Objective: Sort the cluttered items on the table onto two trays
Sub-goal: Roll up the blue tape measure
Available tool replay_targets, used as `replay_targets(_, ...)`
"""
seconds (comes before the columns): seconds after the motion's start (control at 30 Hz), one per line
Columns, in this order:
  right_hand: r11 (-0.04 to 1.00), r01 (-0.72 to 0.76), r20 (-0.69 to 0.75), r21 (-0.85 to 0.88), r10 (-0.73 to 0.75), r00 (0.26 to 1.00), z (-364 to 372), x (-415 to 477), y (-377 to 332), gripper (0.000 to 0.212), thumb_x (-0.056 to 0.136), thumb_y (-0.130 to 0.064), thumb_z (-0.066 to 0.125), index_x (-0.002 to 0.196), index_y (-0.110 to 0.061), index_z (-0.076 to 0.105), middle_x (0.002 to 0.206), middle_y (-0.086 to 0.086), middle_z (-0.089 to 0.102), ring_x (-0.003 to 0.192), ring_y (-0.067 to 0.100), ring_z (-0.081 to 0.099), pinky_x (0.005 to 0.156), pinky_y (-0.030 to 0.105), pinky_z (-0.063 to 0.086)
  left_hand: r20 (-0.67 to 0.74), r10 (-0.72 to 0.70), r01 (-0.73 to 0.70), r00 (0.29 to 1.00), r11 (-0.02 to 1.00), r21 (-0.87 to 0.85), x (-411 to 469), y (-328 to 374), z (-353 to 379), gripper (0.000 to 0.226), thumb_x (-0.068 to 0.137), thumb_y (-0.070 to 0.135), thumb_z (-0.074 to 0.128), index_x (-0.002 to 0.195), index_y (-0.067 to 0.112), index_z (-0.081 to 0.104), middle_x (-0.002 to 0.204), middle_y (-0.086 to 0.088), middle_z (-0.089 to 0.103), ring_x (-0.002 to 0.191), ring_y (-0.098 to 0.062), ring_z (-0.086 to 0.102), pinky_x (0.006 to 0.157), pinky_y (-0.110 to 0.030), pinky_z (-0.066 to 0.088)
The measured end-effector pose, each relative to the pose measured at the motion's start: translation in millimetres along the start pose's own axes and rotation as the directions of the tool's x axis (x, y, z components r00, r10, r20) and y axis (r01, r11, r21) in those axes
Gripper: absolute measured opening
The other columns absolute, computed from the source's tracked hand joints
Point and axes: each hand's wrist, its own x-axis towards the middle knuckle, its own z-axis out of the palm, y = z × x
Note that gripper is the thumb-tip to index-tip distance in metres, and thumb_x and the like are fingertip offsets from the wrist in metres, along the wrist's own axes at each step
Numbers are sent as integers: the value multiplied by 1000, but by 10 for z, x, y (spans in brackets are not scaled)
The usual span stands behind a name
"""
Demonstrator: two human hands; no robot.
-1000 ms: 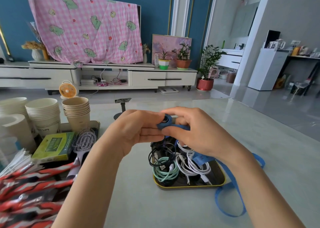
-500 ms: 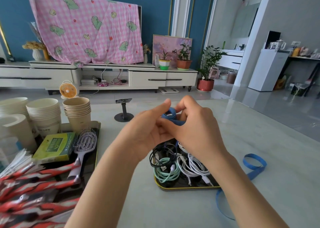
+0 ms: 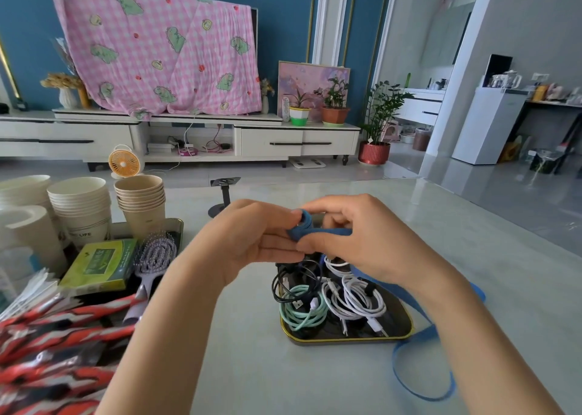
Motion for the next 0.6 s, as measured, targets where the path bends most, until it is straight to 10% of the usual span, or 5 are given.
replay_targets(0.13,1000,29,80,-2,-29,996,7,-16,-15,29,77,-26,74,101,-40,66,58,-3,46,56,10,40,58,29,32,120,-50,38,991,994,99,-49,7,-51,12,84,6,57,87,-3,64,71,-16,70,63,-22,70,60,-28,59)
replay_targets(0.4,980,-62,-379,-190,-15,925,102,29,29,36,72,-42,76,84,-20,51,49,-10,46,47,7,42,50,27,33,50,35,-19,998,956,-294,39,-28,175,35,94,27,48,104,-3,61,73,-12,71,60,-16,68,56,-26,57)
replay_targets(0.6,971,-56,-398,-233,-43,917,146,43,15,32,78,-38,70,85,-15,49,50,-11,44,48,8,45,50,29,36,-49,97,-107,994,953,-283,34,-81,215,17,92,9,53,98,-2,63,83,-16,72,64,-18,70,61,-26,58)
